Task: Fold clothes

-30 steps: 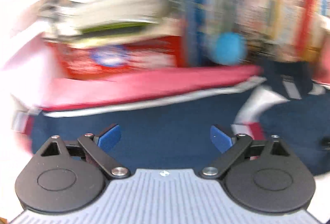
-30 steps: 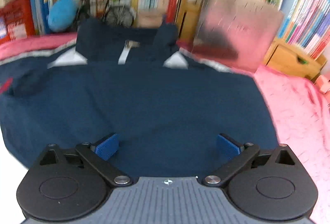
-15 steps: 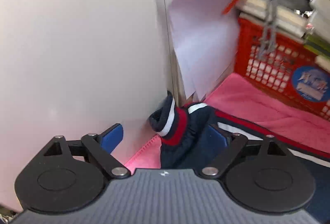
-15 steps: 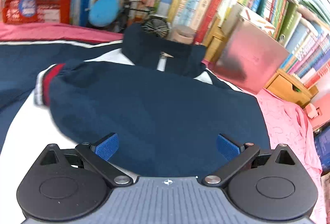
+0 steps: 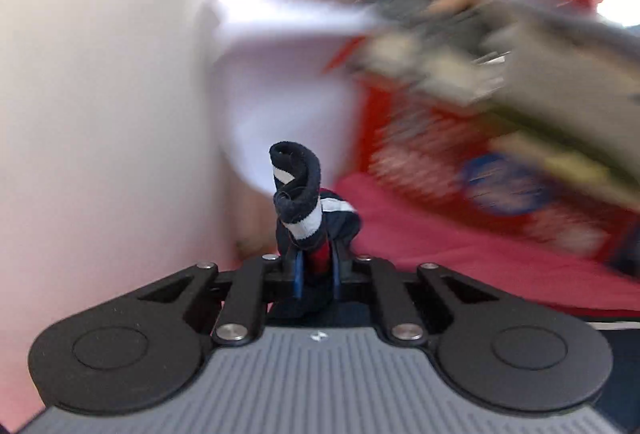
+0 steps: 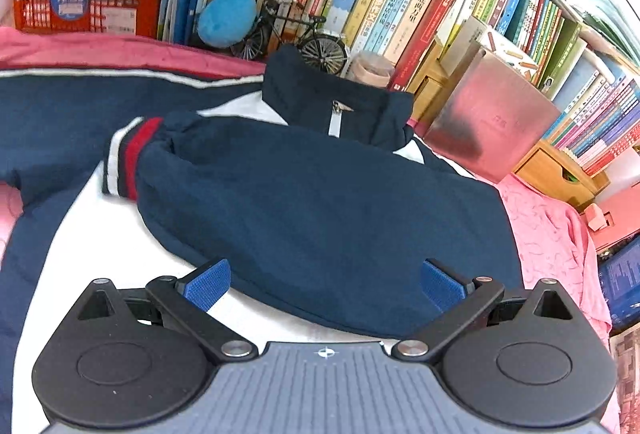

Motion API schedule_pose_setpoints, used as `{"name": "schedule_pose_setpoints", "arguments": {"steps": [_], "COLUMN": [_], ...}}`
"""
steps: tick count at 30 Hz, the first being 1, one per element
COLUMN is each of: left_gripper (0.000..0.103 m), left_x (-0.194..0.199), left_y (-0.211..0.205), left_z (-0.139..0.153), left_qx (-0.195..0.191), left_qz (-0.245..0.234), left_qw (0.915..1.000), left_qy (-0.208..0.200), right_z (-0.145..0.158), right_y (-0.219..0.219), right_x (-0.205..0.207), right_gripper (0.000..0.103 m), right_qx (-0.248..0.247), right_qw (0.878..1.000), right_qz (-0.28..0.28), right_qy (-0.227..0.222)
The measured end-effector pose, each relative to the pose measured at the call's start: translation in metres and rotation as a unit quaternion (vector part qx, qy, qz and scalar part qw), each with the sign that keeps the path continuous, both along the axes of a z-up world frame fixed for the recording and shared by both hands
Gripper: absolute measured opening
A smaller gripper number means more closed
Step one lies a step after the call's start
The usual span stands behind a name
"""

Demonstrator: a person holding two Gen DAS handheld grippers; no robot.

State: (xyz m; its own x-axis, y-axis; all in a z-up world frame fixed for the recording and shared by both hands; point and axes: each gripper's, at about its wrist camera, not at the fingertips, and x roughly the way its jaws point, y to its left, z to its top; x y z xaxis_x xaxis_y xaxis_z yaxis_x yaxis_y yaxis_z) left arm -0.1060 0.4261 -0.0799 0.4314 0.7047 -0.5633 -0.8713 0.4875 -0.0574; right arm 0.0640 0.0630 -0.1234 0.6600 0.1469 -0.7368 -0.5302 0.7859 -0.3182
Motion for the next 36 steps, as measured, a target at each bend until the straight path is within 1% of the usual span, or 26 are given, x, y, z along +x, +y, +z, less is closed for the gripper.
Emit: {"name": "schedule_pose_setpoints", "arguments": {"steps": [2, 4, 5, 6, 7, 8, 10, 11, 12, 13, 14, 15, 18, 21, 23, 24, 25, 26, 28, 29, 30, 31, 32, 33, 34, 36], "left_gripper": [0.013, 0.016, 0.020, 0.029, 0.041, 0.043, 0.043, 0.042, 0.044, 0.050, 0.054, 0.061, 0.064, 0.064, 0.064, 0.064, 0.064, 0.064, 0.064, 0.064, 0.064, 0.064, 0.064, 0.064, 0.064, 0.064], "left_x": [0.020, 0.046, 0.061, 0.077, 0.092, 0.107, 0.132, 0.133, 0.128, 0.120, 0.112, 0.103, 0.076, 0.053, 0.036, 0.031, 0.023, 0.016, 0.005, -0.001, -0.005, -0.006, -0.006, -0.004, -0.002, 0.006], "left_y": [-0.039, -0.079, -0.098, -0.116, -0.130, -0.142, -0.165, -0.176, -0.182, -0.188, -0.190, -0.189, -0.182, -0.161, -0.148, -0.142, -0.137, -0.133, -0.128, -0.127, -0.126, -0.126, -0.127, -0.128, -0.130, -0.136], "left_z": [0.022, 0.032, 0.032, 0.026, 0.017, 0.005, -0.015, -0.017, -0.013, -0.007, -0.001, 0.004, 0.017, 0.020, 0.019, 0.017, 0.016, 0.016, 0.015, 0.014, 0.013, 0.013, 0.012, 0.012, 0.013, 0.016], "left_qx": [0.009, 0.004, -0.006, -0.022, -0.047, -0.078, -0.136, -0.150, -0.152, -0.150, -0.145, -0.139, -0.120, -0.107, -0.104, -0.106, -0.108, -0.109, -0.110, -0.111, -0.111, -0.112, -0.112, -0.113, -0.113, -0.111], "left_qz": [-0.069, -0.135, -0.166, -0.195, -0.221, -0.243, -0.280, -0.288, -0.295, -0.300, -0.298, -0.289, -0.258, -0.207, -0.168, -0.151, -0.134, -0.120, -0.100, -0.093, -0.089, -0.086, -0.086, -0.087, -0.091, -0.106], "left_qw": [0.9975, 0.9906, 0.9860, 0.9806, 0.9741, 0.9663, 0.9481, 0.9438, 0.9421, 0.9416, 0.9431, 0.9470, 0.9584, 0.9713, 0.9777, 0.9797, 0.9813, 0.9827, 0.9844, 0.9849, 0.9851, 0.9851, 0.9852, 0.9852, 0.9852, 0.9846], "left_qy": [-0.016, -0.019, -0.015, -0.007, 0.008, 0.030, 0.065, 0.060, 0.047, 0.035, 0.027, 0.025, 0.024, 0.051, 0.070, 0.079, 0.086, 0.090, 0.094, 0.095, 0.097, 0.098, 0.097, 0.095, 0.092, 0.083], "right_z": [0.008, 0.018, 0.023, 0.028, 0.030, 0.030, 0.028, 0.026, 0.024, 0.021, 0.019, 0.016, 0.007, -0.003, -0.015, -0.022, -0.025, -0.028, -0.034, -0.039, -0.041, -0.039, -0.035, -0.026, -0.013, 0.023], "right_y": [-0.002, -0.007, -0.010, -0.014, -0.018, -0.022, -0.030, -0.031, -0.031, -0.032, -0.027, -0.021, 0.008, 0.054, 0.085, 0.100, 0.108, 0.114, 0.126, 0.128, 0.128, 0.127, 0.124, 0.121, 0.115, 0.097], "right_x": [0.004, 0.008, 0.012, 0.017, 0.022, 0.028, 0.038, 0.041, 0.043, 0.044, 0.044, 0.044, 0.040, 0.033, 0.031, 0.030, 0.029, 0.028, 0.026, 0.027, 0.028, 0.029, 0.032, 0.034, 0.033, 0.031], "right_gripper": [0.102, 0.102, 0.102, 0.102, 0.102, 0.102, 0.102, 0.102, 0.102, 0.102, 0.102, 0.102, 0.102, 0.097, 0.086, 0.071, 0.061, 0.061, 0.067, 0.065, 0.056, 0.021, 0.014, 0.014, 0.013, 0.013], "right_qx": [0.018, 0.046, 0.064, 0.084, 0.102, 0.123, 0.162, 0.178, 0.194, 0.211, 0.221, 0.229, 0.244, 0.244, 0.235, 0.227, 0.227, 0.227, 0.229, 0.229, 0.231, 0.230, 0.233, 0.242, 0.250, 0.264], "right_qw": [1.000, 0.999, 0.998, 0.996, 0.993, 0.990, 0.980, 0.975, 0.970, 0.965, 0.961, 0.958, 0.952, 0.947, 0.945, 0.945, 0.943, 0.942, 0.939, 0.938, 0.939, 0.940, 0.939, 0.938, 0.941, 0.947], "right_qz": [-0.007, -0.015, -0.021, -0.027, -0.035, -0.045, -0.062, -0.065, -0.066, -0.068, -0.060, -0.050, -0.003, 0.050, 0.065, 0.068, 0.063, 0.057, 0.044, 0.035, 0.026, 0.019, 0.017, 0.018, 0.024, 0.050], "right_qy": [0.001, 0.004, 0.013, 0.023, 0.037, 0.057, 0.098, 0.114, 0.129, 0.143, 0.154, 0.164, 0.187, 0.202, 0.217, 0.227, 0.234, 0.241, 0.254, 0.257, 0.254, 0.249, 0.251, 0.247, 0.229, 0.177]}}
